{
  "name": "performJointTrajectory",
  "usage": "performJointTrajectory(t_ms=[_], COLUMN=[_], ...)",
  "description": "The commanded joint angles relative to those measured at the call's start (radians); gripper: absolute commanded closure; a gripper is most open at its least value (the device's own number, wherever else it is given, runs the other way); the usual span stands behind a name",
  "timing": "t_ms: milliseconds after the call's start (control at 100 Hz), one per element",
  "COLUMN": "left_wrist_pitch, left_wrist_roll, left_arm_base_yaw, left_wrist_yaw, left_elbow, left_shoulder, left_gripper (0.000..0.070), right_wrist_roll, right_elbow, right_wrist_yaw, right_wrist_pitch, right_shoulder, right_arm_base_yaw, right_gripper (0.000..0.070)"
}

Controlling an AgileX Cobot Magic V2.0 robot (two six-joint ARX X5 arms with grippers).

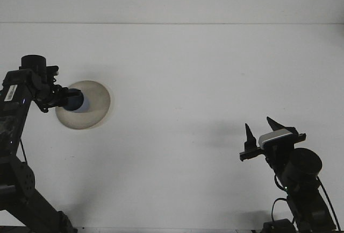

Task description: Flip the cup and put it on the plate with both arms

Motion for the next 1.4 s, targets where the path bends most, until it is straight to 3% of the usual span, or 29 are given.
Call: performJointTrajectory(t_ms=[0, 60, 190, 340, 500, 680, 780, 840, 970, 1210, 1300, 1390], left_wrist_pitch=[0.013, 0.017, 0.014, 0.016, 0.015, -0.008, 0.043, 0.126, 0.405, 0.998, 1.067, 1.056], left_wrist_roll=[0.016, 0.011, 0.002, -0.005, -0.026, -0.038, -0.023, 0.013, 0.029, 0.012, -0.001, -0.011], left_arm_base_yaw=[0.003, 0.003, 0.003, 0.003, 0.003, 0.000, -0.018, -0.036, -0.064, -0.076, -0.076, -0.077], left_wrist_yaw=[0.006, 0.032, 0.091, 0.093, 0.120, 0.187, 0.212, 0.210, 0.204, 0.167, 0.114, 0.107], left_elbow=[0.025, 0.040, 0.097, 0.158, 0.163, 0.150, 0.054, -0.058, -0.384, -0.950, -1.025, -1.029], left_shoulder=[0.011, 0.002, -0.043, -0.148, -0.309, -0.470, -0.568, -0.641, -0.803, -1.051, -1.077, -1.076], left_gripper=[0.0299, 0.0218, 0.0221, 0.0232, 0.0249, 0.0436, 0.0581, 0.0700, 0.0685, 0.0685, 0.0686, 0.0688], right_wrist_roll=[0.010, 0.010, 0.010, 0.011, 0.069, 0.120, 0.137, 0.145, 0.149, 0.165, 0.164, 0.164], right_elbow=[0.002, 0.002, 0.002, 0.002, 0.002, 0.002, 0.002, 0.001, 0.000, 0.000, 0.000, 0.000], right_wrist_yaw=[-0.003, -0.003, -0.003, 0.003, 0.034, 0.102, 0.107, 0.107, 0.104, 0.105, 0.104, 0.105], right_wrist_pitch=[0.007, 0.007, 0.007, 0.008, 0.023, 0.061, 0.101, 0.122, 0.158, 0.251, 0.262, 0.259], right_shoulder=[0.004, 0.004, 0.004, 0.004, 0.004, 0.003, 0.002, 0.002, 0.003, 0.002, 0.002, 0.003], right_arm_base_yaw=[0.002, 0.002, 0.002, 0.001, 0.000, -0.005, -0.018, -0.028, -0.045, -0.052, -0.052, -0.052], right_gripper=[0.0247, 0.0247, 0.0247, 0.0247, 0.0248, 0.0250, 0.0266, 0.0349, 0.0700, 0.0700, 0.0700, 0.0700])
